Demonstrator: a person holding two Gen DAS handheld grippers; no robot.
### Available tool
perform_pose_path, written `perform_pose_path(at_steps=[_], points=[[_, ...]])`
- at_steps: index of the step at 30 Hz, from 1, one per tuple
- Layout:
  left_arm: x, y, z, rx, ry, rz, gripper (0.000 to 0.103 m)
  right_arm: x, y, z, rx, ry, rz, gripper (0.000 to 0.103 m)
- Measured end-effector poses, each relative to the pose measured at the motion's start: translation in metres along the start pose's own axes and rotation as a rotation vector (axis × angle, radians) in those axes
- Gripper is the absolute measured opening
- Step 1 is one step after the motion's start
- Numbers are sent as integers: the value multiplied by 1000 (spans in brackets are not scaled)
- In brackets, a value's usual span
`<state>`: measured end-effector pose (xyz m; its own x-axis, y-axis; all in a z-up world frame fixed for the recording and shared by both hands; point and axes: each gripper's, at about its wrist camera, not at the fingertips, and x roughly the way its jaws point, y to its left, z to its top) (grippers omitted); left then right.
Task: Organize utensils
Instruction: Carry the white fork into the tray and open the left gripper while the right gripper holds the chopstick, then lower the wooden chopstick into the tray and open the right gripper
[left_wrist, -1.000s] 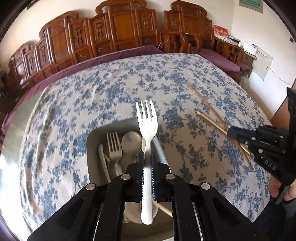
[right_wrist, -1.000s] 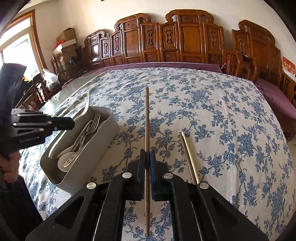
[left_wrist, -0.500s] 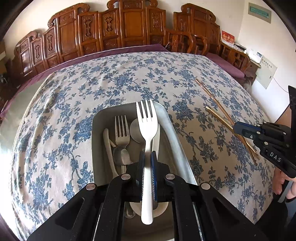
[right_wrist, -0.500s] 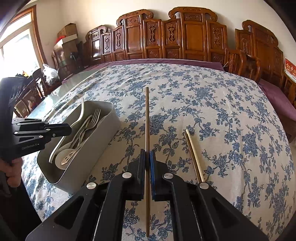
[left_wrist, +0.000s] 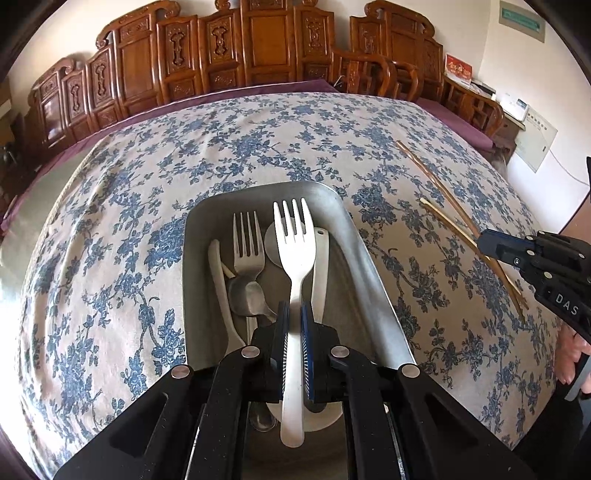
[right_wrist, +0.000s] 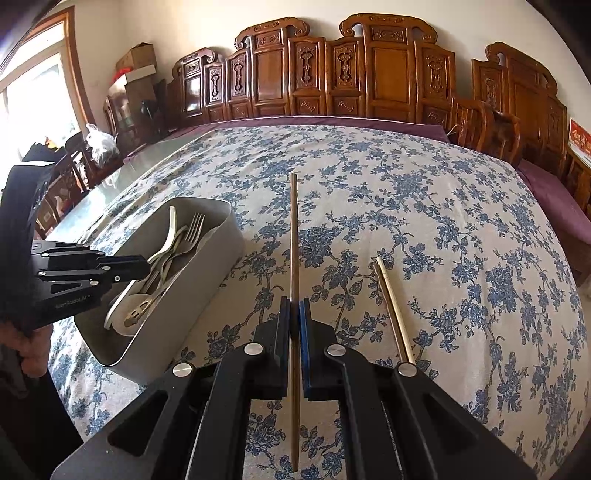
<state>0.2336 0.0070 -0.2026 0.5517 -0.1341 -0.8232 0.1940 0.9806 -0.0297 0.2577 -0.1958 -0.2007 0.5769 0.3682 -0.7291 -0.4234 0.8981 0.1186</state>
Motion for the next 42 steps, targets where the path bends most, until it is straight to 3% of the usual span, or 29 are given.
perform_pose_path(at_steps=[3,6,21,33,42], points=[[-3,1,0,0,-7,2,7,-1,4,1,-5,-5,2,6],[-8,5,1,-10,-23,1,17,-4,10,2,-13,-13,10,6],[-36,35,6,-68,-107,37,18,-8,54,4,-30,-25,71,6],[-45,57,8,-110,-141,65,40,-2,78,3,-10,-16,112,6],[-49,70,8,-137,-155,85,41,15,104,8,19,9,150,6]])
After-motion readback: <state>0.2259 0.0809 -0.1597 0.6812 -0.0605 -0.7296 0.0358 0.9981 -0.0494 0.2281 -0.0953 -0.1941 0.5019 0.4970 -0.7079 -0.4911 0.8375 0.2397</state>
